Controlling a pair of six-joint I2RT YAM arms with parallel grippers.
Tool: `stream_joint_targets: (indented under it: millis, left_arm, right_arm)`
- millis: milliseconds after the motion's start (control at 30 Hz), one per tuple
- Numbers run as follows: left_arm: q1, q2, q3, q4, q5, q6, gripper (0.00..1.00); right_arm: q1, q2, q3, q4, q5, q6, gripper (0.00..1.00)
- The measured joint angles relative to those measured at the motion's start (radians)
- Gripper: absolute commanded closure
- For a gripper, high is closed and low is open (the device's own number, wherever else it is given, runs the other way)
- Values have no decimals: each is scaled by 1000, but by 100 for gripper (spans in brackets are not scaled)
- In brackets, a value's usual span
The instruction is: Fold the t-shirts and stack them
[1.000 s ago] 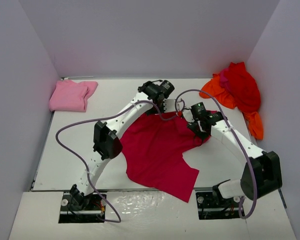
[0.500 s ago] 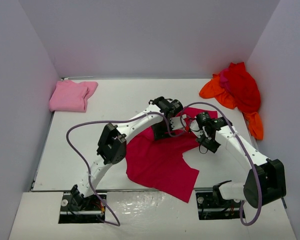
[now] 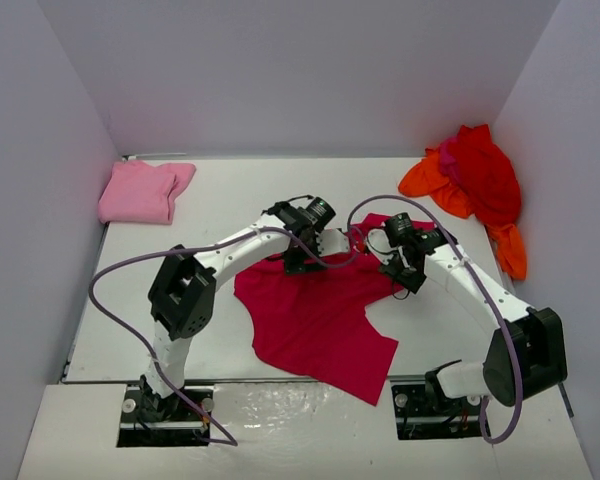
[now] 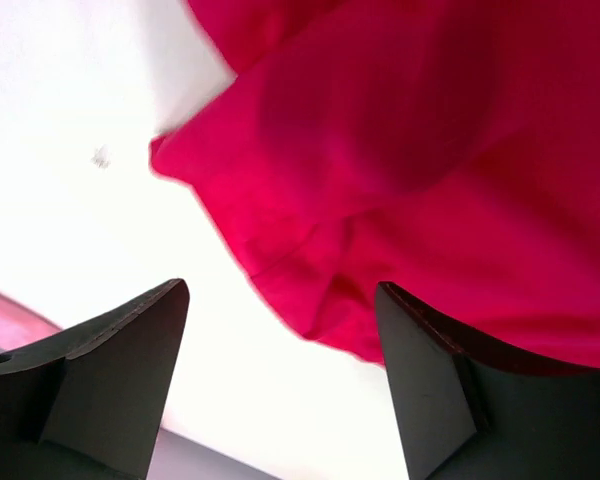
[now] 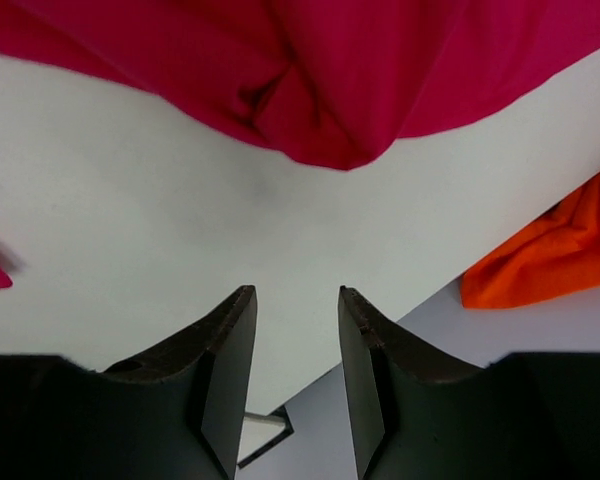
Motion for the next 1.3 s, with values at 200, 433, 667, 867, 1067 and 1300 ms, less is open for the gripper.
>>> stream_joint_targets:
  millis: [200, 433, 667, 867, 1067, 1300]
  left_arm:
    - [128, -44, -187, 132, 22, 221, 28]
    - [224, -20, -229, 217, 65, 410, 28]
    - [257, 24, -172, 233, 92, 503, 28]
    - [252, 26, -107, 192, 129, 533, 28]
    - [247, 5, -74, 126, 146, 560, 28]
    - [247, -2, -62, 103, 151, 584, 27]
  right_arm:
    - [-3, 99, 95, 155, 11, 93, 65]
    - [11, 161, 146, 206, 41, 146, 65]
    - [12, 162, 146, 206, 53, 153, 65]
    - [12, 180, 147, 205, 60, 153, 65]
    - [11, 217, 161, 202, 58, 154, 66]
    - [11, 237, 171, 203, 45, 161, 66]
